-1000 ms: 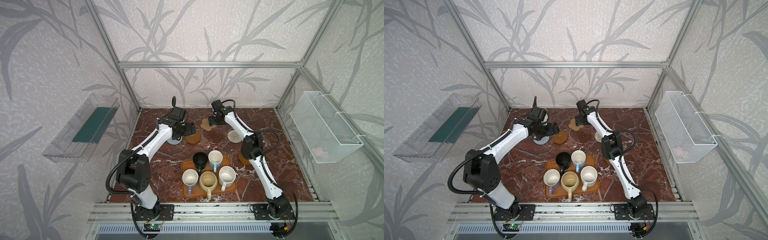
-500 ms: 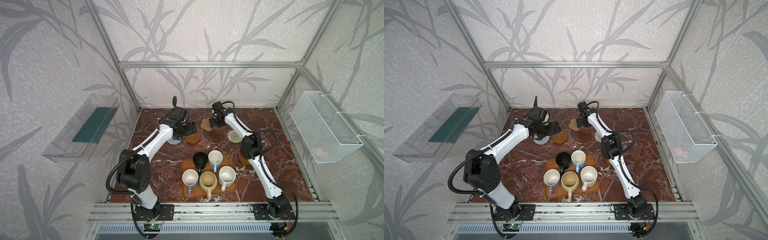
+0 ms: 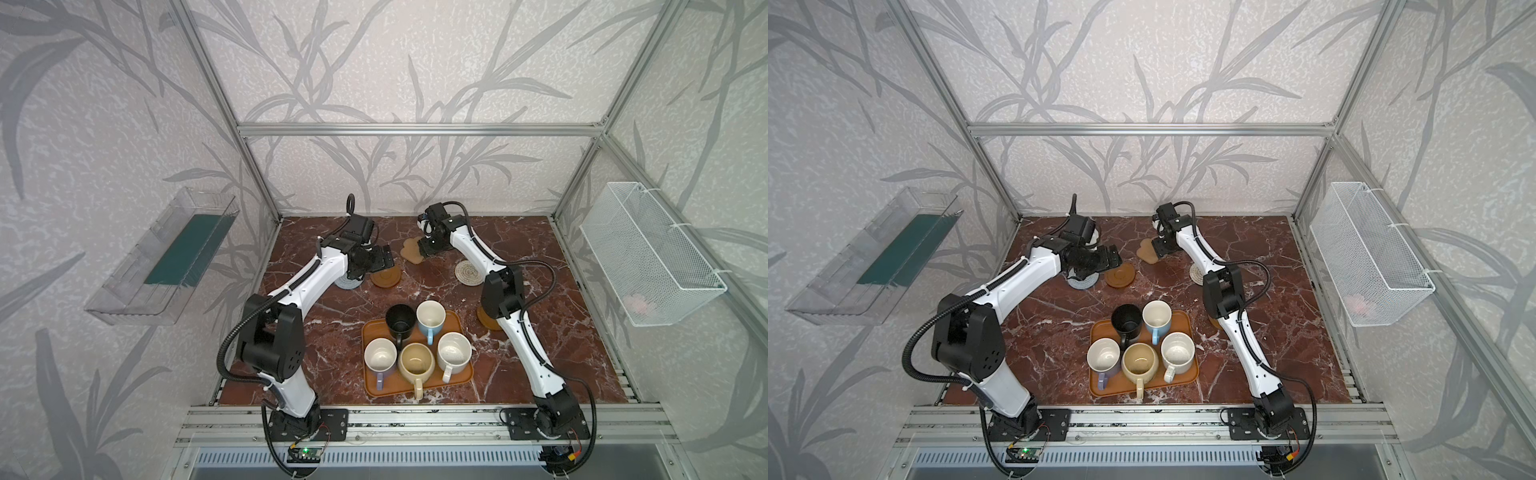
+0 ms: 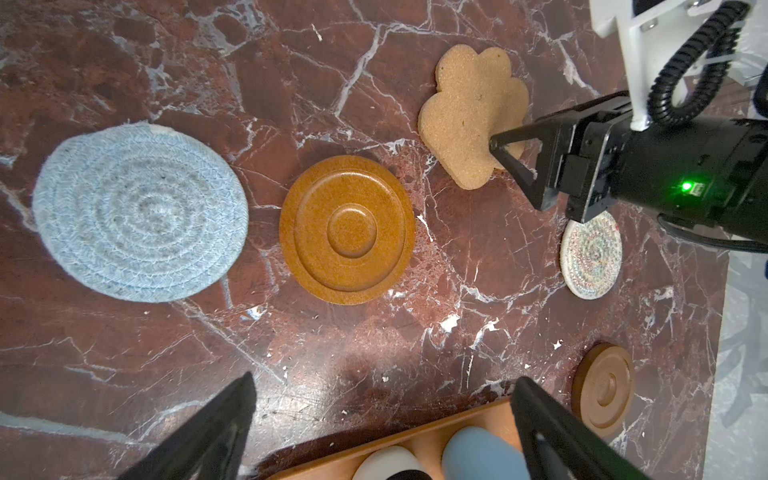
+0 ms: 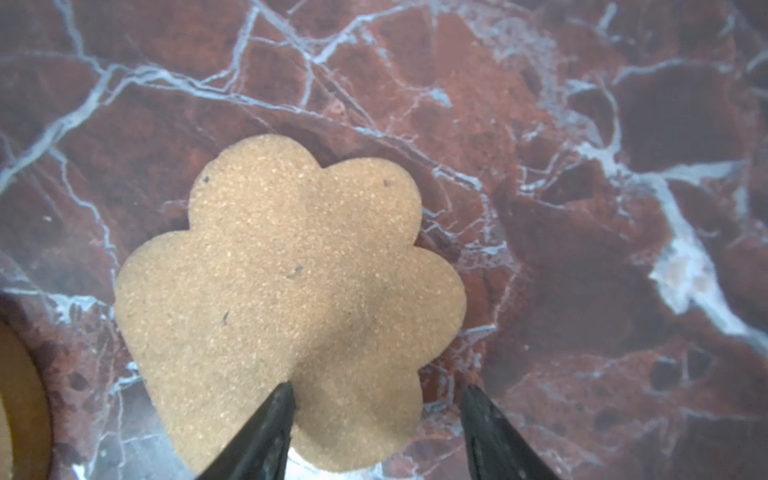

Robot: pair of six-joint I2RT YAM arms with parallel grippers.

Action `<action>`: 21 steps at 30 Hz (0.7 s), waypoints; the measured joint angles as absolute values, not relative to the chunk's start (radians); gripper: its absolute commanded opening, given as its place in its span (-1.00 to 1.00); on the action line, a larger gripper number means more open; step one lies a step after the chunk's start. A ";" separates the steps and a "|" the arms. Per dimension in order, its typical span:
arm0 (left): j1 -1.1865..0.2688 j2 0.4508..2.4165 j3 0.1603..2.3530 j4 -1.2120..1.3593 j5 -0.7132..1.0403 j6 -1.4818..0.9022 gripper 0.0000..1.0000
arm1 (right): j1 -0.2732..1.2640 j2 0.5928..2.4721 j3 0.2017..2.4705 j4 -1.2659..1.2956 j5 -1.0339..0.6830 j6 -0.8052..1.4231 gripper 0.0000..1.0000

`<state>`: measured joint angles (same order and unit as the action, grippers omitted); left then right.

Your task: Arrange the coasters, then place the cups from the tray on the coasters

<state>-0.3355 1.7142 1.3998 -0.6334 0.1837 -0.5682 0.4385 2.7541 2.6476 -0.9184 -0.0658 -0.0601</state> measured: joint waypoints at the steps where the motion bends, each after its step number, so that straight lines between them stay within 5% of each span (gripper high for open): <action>1: -0.337 1.717 1.400 -0.637 0.181 -0.567 0.96 | 0.438 2.746 2.632 -0.920 -0.068 -0.084 0.26; 21: -0.341 1.707 1.400 -0.646 0.177 -0.551 0.96 | 0.441 2.580 2.367 -0.974 -0.137 -0.409 0.21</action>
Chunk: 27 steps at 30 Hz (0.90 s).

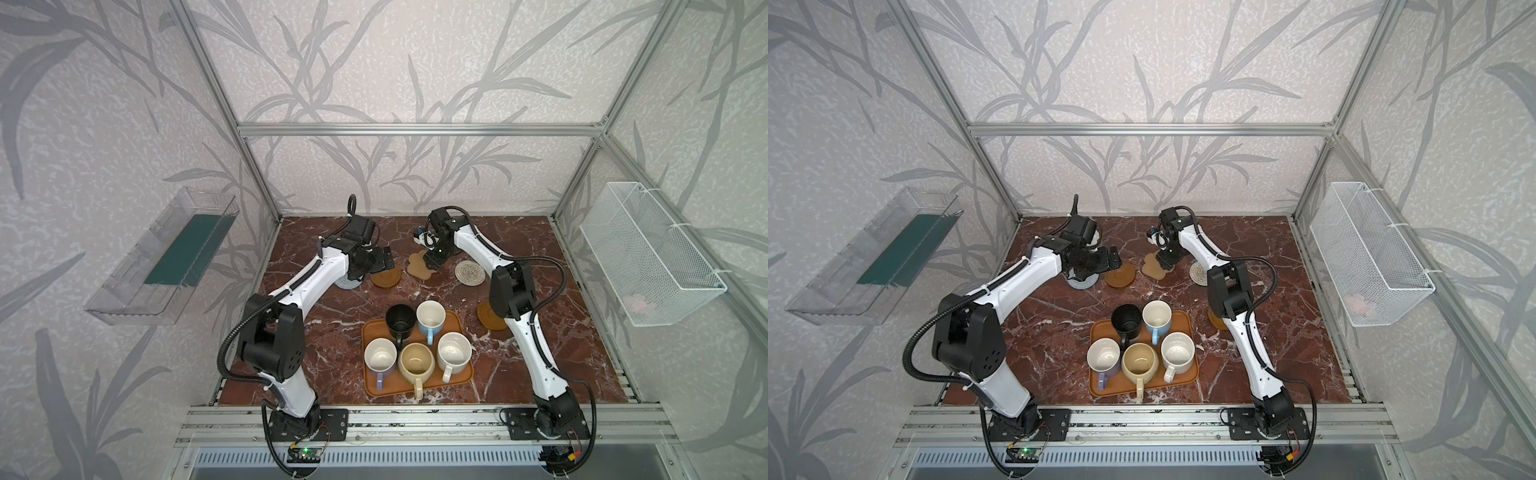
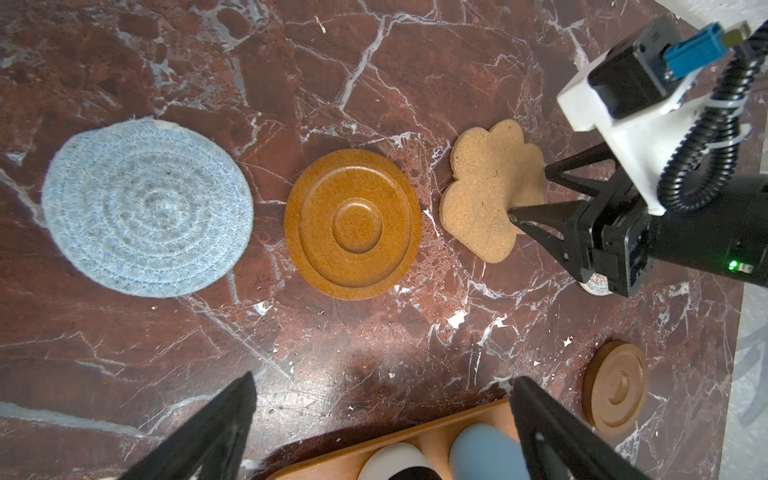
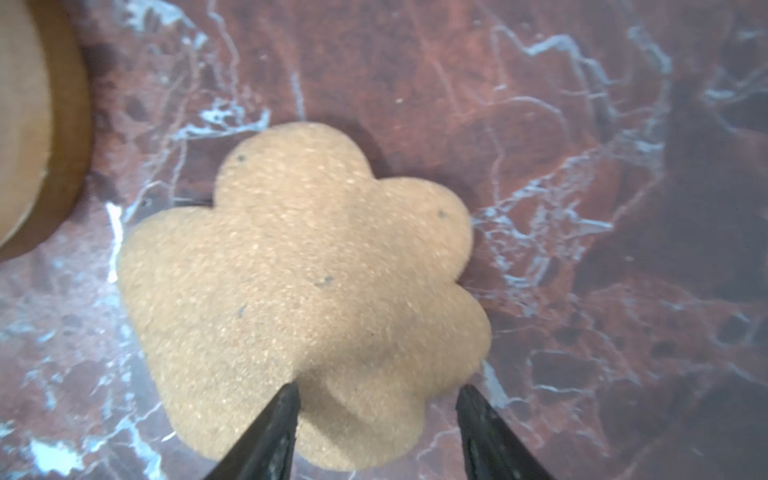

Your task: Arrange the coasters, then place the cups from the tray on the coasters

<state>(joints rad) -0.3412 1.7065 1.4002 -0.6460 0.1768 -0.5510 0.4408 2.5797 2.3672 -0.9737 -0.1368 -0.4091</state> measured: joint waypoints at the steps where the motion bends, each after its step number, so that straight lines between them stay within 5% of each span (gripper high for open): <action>1: -0.341 1.705 1.400 -0.646 0.177 -0.551 0.96 | 0.442 2.580 2.366 -0.971 -0.145 -0.420 0.21; 27: -0.342 1.702 1.398 -0.645 0.184 -0.551 0.96 | 0.463 2.576 2.353 -0.944 -0.184 -0.624 0.09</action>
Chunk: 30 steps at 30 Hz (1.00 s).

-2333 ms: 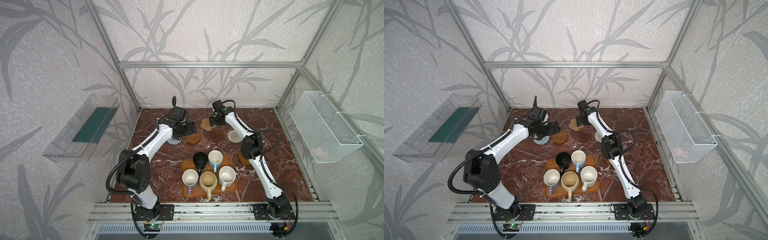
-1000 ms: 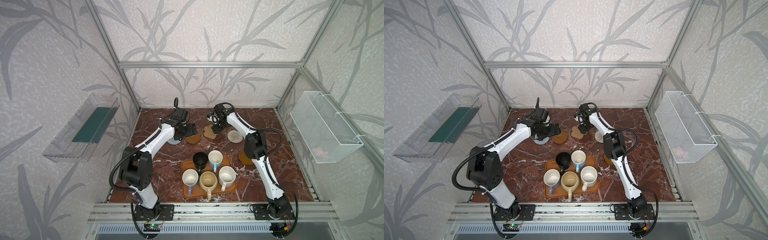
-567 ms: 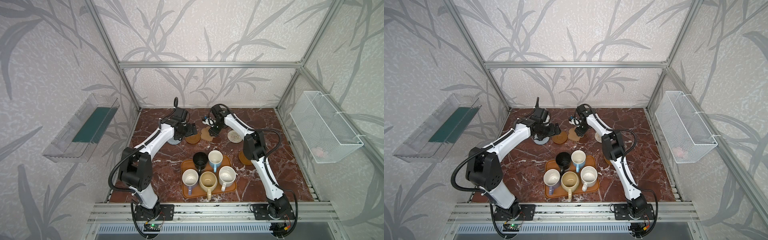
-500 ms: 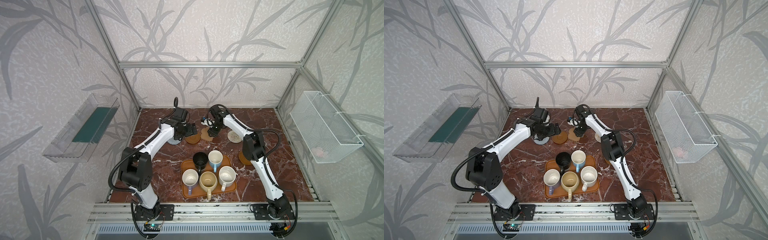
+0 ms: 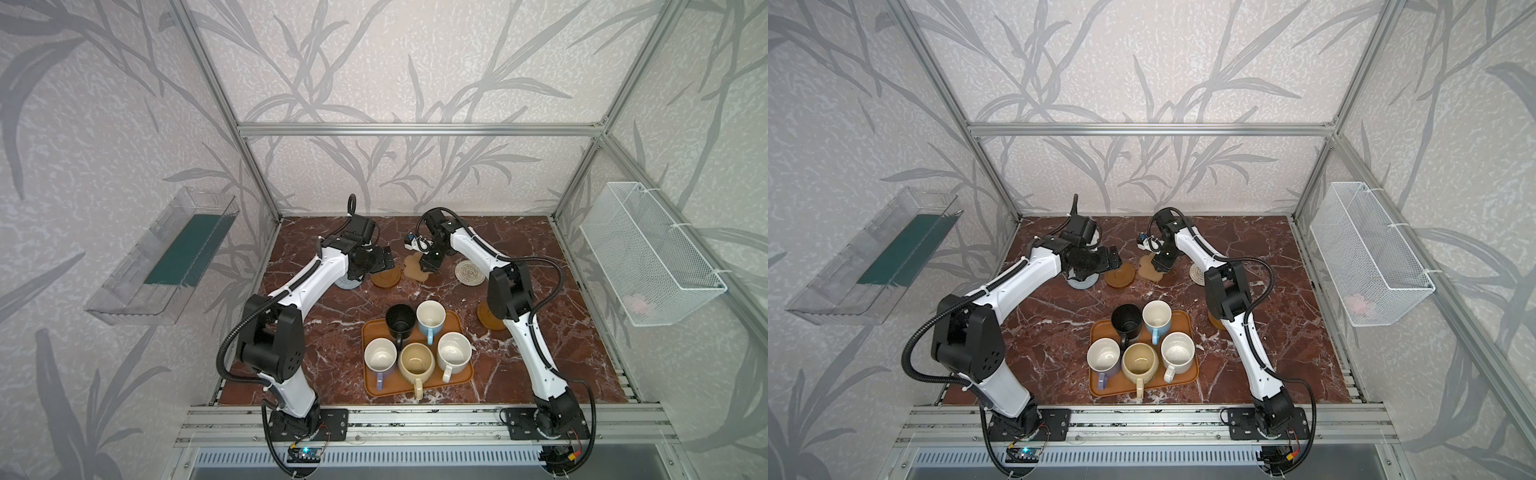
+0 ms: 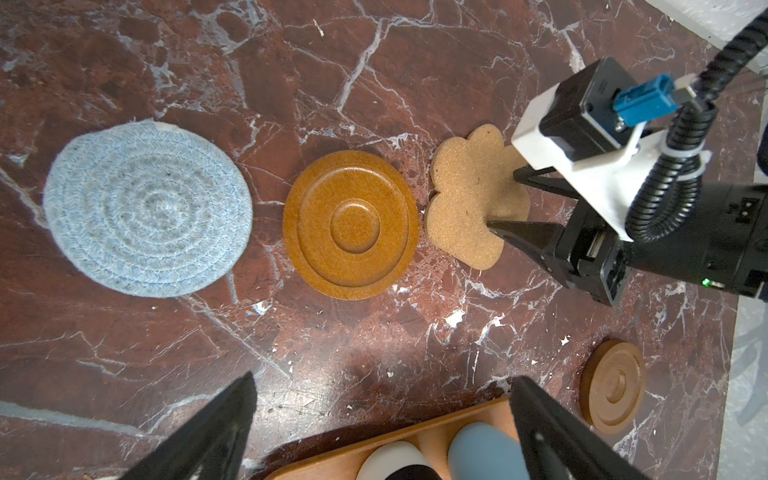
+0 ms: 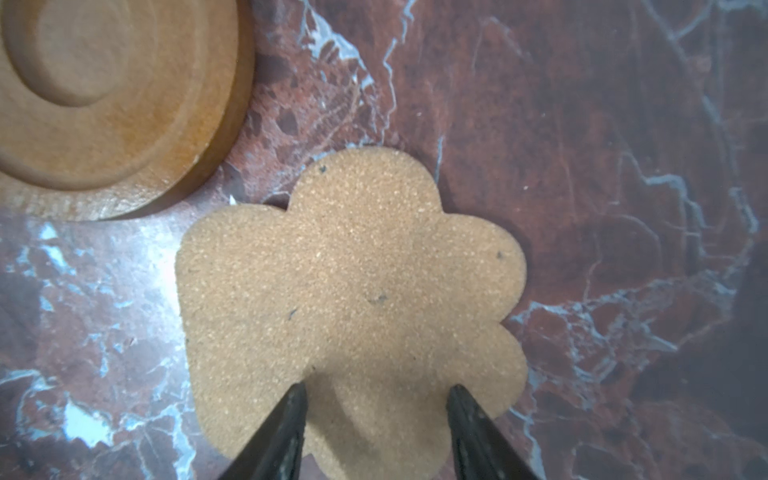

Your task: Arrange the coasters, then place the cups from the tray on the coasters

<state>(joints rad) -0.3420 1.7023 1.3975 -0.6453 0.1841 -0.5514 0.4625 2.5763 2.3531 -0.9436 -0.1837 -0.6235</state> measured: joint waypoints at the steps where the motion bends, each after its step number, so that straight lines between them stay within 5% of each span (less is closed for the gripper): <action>1: -0.342 1.702 1.396 -0.645 0.184 -0.551 0.96 | 0.462 2.576 2.352 -0.943 -0.186 -0.624 0.10; 30: -0.343 1.675 1.379 -0.641 0.201 -0.567 0.94 | 0.476 2.475 2.240 -0.881 -0.188 -0.677 0.23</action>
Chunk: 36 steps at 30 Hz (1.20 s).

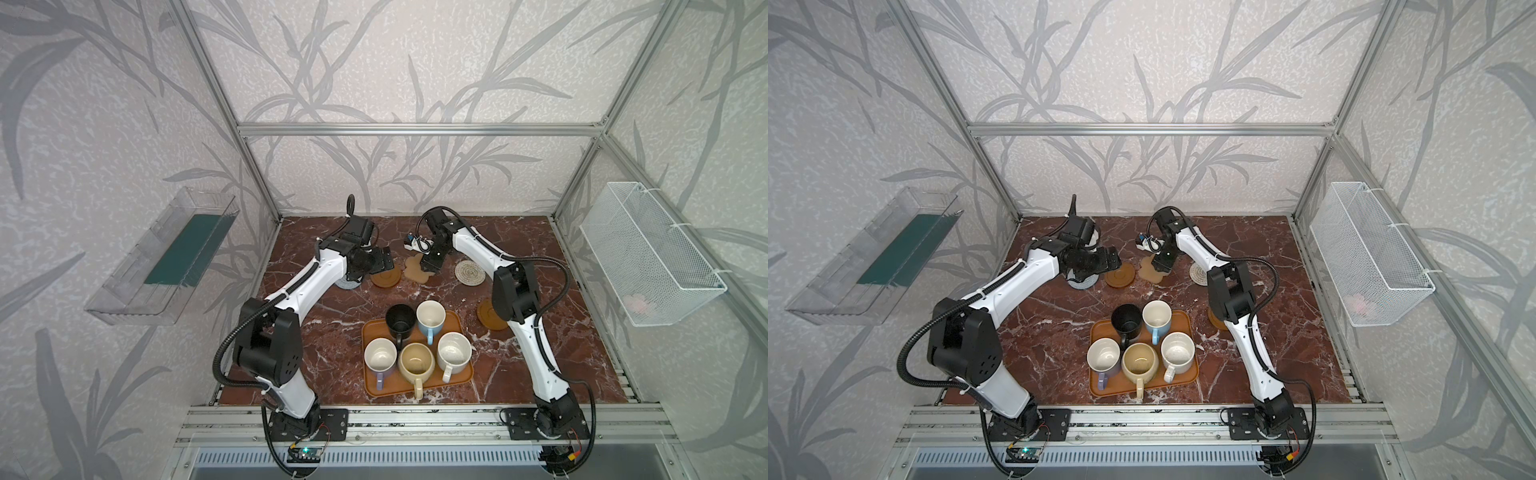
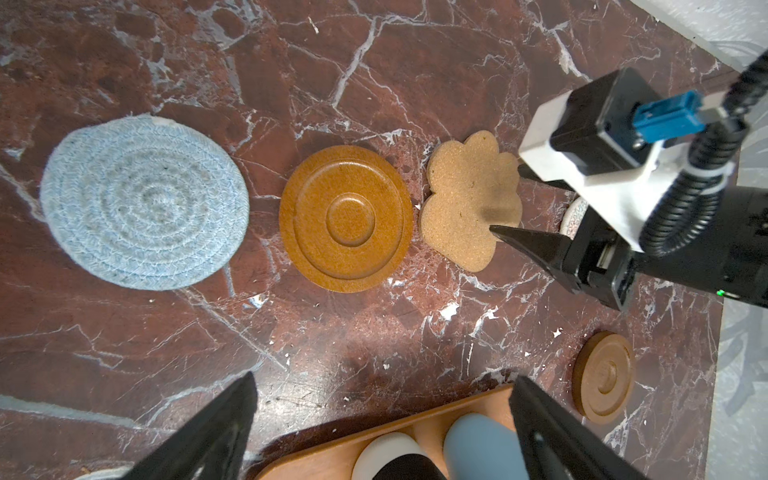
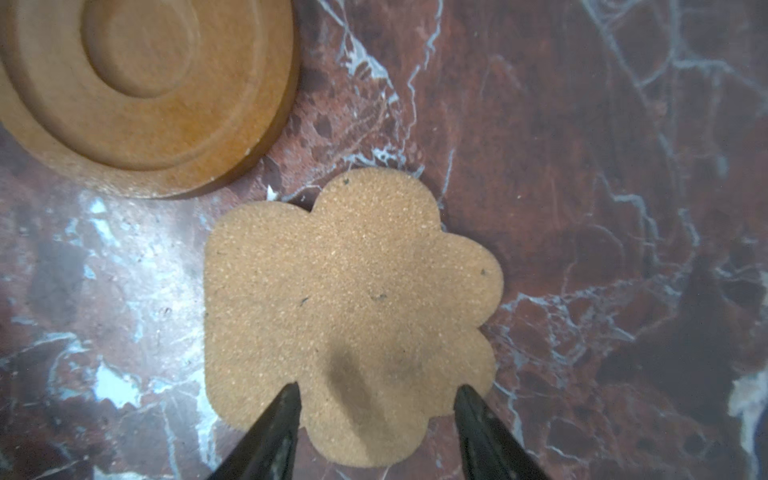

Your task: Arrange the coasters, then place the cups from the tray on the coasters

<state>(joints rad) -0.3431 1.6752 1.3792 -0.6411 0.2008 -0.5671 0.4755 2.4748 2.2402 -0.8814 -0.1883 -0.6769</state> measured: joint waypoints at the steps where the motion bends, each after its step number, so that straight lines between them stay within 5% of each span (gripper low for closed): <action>1: -0.343 1.674 1.379 -0.641 0.203 -0.569 0.95 | 0.477 2.461 2.233 -0.875 -0.183 -0.668 0.29; 8: -0.345 1.646 1.383 -0.644 0.228 -0.564 0.98 | 0.500 2.246 2.027 -0.785 -0.095 -0.590 0.99; 27: -0.406 1.509 1.420 -0.690 0.374 -0.540 0.98 | 0.565 1.704 1.561 -0.589 0.095 -0.229 0.98; 36: -0.461 1.509 1.439 -0.696 0.403 -0.570 0.99 | 0.527 1.618 1.486 -0.580 0.100 -0.016 0.98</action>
